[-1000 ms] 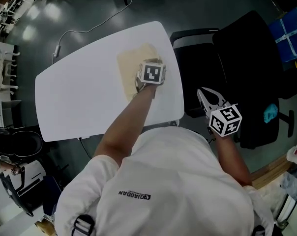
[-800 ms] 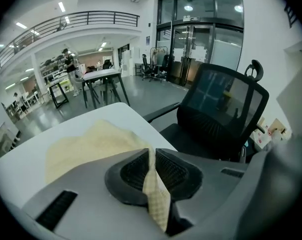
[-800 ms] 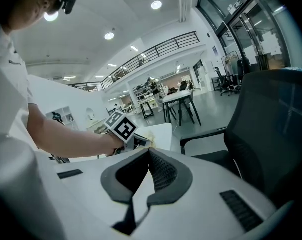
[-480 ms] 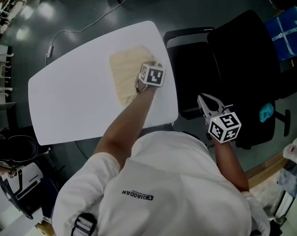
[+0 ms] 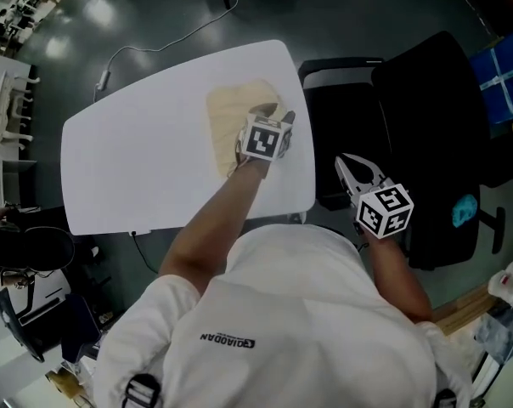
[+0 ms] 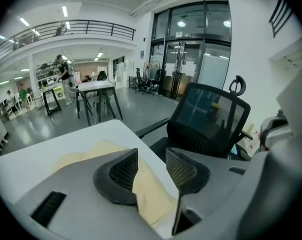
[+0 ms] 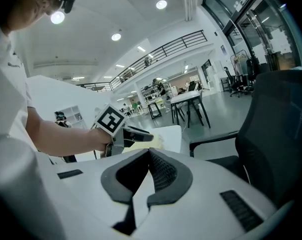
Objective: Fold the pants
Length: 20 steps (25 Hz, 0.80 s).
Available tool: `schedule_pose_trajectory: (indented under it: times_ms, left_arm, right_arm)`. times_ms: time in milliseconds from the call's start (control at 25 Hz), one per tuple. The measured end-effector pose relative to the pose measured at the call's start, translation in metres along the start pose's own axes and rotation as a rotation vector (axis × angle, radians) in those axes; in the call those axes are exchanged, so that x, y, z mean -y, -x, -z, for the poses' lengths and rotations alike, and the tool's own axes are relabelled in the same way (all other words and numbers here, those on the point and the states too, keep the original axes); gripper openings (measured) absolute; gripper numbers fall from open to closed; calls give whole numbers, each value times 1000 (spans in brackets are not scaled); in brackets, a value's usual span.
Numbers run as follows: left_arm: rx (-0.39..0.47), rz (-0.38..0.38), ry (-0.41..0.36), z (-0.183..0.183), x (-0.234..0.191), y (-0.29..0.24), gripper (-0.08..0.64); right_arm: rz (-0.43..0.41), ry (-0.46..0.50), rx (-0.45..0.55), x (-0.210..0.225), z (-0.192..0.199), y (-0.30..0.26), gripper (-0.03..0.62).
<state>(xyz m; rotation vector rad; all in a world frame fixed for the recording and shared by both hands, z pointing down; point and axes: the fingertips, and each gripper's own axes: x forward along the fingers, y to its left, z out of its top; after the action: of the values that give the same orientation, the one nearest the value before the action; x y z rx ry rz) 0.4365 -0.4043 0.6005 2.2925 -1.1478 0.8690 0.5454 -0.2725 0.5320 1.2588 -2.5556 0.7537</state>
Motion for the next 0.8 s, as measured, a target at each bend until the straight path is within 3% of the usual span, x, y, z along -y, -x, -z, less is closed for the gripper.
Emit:
schedule_pose_trajectory:
  times_ms: [200, 440, 800]
  left_arm:
    - [134, 6, 90, -14, -6, 69, 145]
    - [260, 21, 166, -2, -17, 154, 46]
    - [332, 104, 157, 54, 8, 258, 28]
  right_arm:
    - [-86, 55, 10, -31, -8, -15, 18]
    - [-161, 100, 49, -75, -24, -30, 18]
    - [-241, 167, 71, -164, -23, -24, 18]
